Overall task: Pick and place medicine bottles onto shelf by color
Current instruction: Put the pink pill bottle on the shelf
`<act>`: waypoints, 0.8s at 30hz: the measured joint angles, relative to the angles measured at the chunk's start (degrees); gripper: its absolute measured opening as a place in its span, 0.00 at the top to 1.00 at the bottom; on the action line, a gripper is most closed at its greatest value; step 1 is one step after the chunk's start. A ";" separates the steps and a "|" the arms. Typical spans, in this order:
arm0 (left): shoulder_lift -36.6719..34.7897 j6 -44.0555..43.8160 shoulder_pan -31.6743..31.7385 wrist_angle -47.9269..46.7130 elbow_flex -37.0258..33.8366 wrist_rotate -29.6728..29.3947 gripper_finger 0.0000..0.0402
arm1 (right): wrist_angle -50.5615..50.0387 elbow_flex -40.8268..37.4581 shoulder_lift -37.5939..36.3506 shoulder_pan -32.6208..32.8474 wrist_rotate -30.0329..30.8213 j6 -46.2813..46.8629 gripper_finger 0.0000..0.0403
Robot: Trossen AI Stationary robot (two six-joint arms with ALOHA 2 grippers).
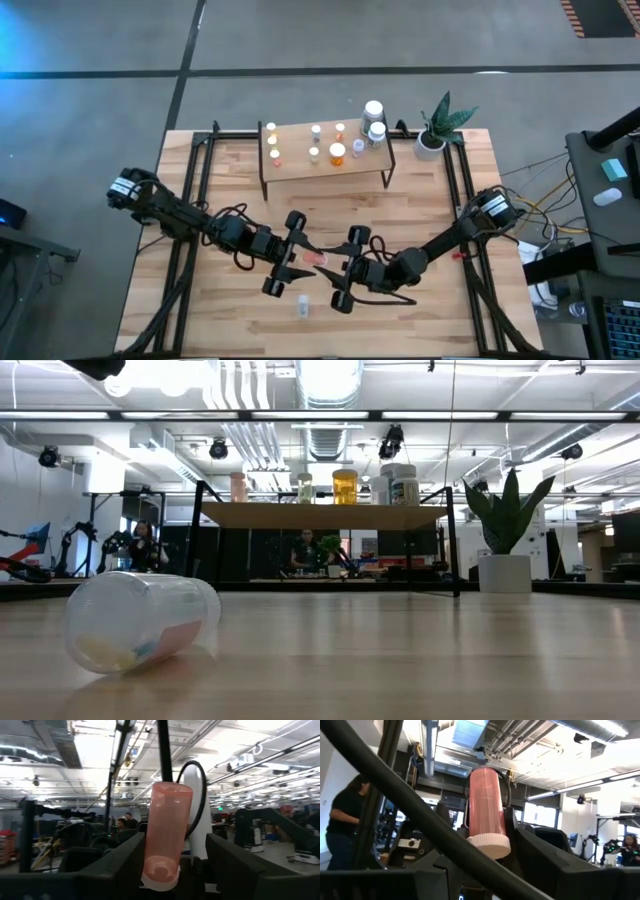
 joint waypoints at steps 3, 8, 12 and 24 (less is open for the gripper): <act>-0.70 1.11 0.00 -0.30 -0.63 -1.64 0.52 | -0.07 0.02 0.00 -0.11 0.31 -0.04 0.62; -1.12 1.32 -0.02 -0.77 -0.80 -2.00 0.51 | -0.13 0.05 0.00 -0.11 0.34 -0.02 0.61; -1.76 0.96 0.02 -1.13 -0.87 -1.27 0.51 | -0.13 0.09 0.00 -0.09 0.83 -0.48 0.62; -2.57 1.39 -0.17 -0.81 -0.89 0.60 0.51 | -0.02 0.11 -0.07 0.07 0.62 -1.02 0.63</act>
